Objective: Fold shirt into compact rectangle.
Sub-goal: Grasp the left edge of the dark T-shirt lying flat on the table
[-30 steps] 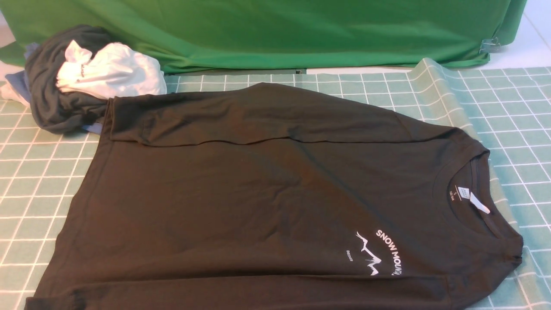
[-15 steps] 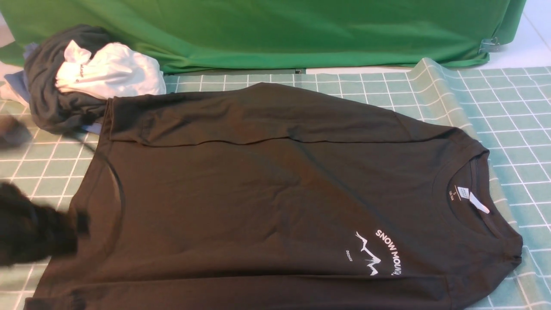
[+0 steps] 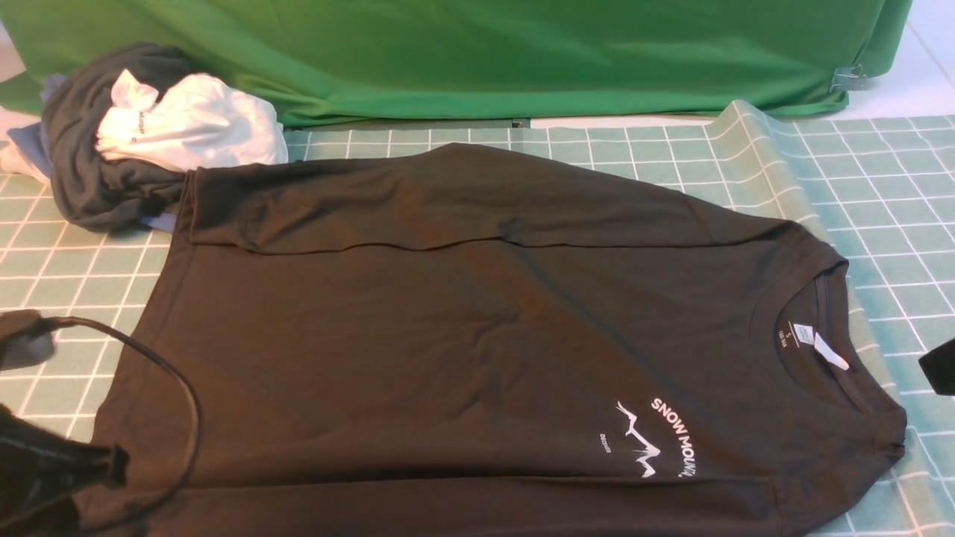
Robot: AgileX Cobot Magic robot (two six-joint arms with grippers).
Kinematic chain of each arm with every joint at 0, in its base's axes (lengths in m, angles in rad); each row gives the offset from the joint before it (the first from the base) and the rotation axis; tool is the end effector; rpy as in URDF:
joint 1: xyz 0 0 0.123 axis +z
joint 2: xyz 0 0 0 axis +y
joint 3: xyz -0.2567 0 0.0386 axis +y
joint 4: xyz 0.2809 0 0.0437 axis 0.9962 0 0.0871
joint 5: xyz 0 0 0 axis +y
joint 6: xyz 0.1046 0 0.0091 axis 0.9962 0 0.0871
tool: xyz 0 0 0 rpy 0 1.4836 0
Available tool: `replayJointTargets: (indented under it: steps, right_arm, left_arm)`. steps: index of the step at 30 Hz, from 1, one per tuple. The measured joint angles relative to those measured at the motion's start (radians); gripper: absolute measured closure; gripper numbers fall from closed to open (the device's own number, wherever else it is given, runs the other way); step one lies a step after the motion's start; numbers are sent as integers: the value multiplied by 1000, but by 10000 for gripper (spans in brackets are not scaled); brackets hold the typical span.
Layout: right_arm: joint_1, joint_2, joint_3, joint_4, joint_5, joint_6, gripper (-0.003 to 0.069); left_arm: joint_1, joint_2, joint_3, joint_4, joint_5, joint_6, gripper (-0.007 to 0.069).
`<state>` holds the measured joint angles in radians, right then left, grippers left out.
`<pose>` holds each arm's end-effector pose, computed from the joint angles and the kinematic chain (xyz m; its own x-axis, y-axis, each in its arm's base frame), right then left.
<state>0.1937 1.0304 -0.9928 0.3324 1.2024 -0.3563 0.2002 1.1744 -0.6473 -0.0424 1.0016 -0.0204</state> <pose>0.2153 0.0748 0.3055 -0.7936 -0.3794 -0.4757 -0.5064 0.8452 0.1707 0.2112 0.0390 0.1671 -0.9625 -0.2394 -0.1277 -0.2361 0.9709 -0.0410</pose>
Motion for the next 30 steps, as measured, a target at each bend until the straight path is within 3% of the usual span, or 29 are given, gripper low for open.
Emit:
replayJointTargets:
  steps: [7,9,15,18,20,26,29,30]
  right_arm:
    - [0,1,0,14,-5,-18,634]
    - [0,1,0,19,-19,-19,631]
    - [0,1,0,31,-51,-19,624]
    - [0,1,0,36,-80,-20,620]
    - [0,1,0,36,-92,-21,620]
    - [0,1,0,38,-103,-41,620]
    - [0,1,0,38,-103,-48,620]
    - [0,1,0,38,-103,-52,620]
  left_arm:
    - [45,47,12,16,-70,-2,599]
    - [48,48,34,50,-147,-2,556]
    - [48,52,74,94,-220,0,368]
    - [48,55,111,92,-300,3,219]
    - [48,67,121,78,-319,20,174]
    - [48,129,132,42,-325,58,193]
    - [48,138,133,31,-329,70,284]
    - [48,137,133,30,-329,80,370]
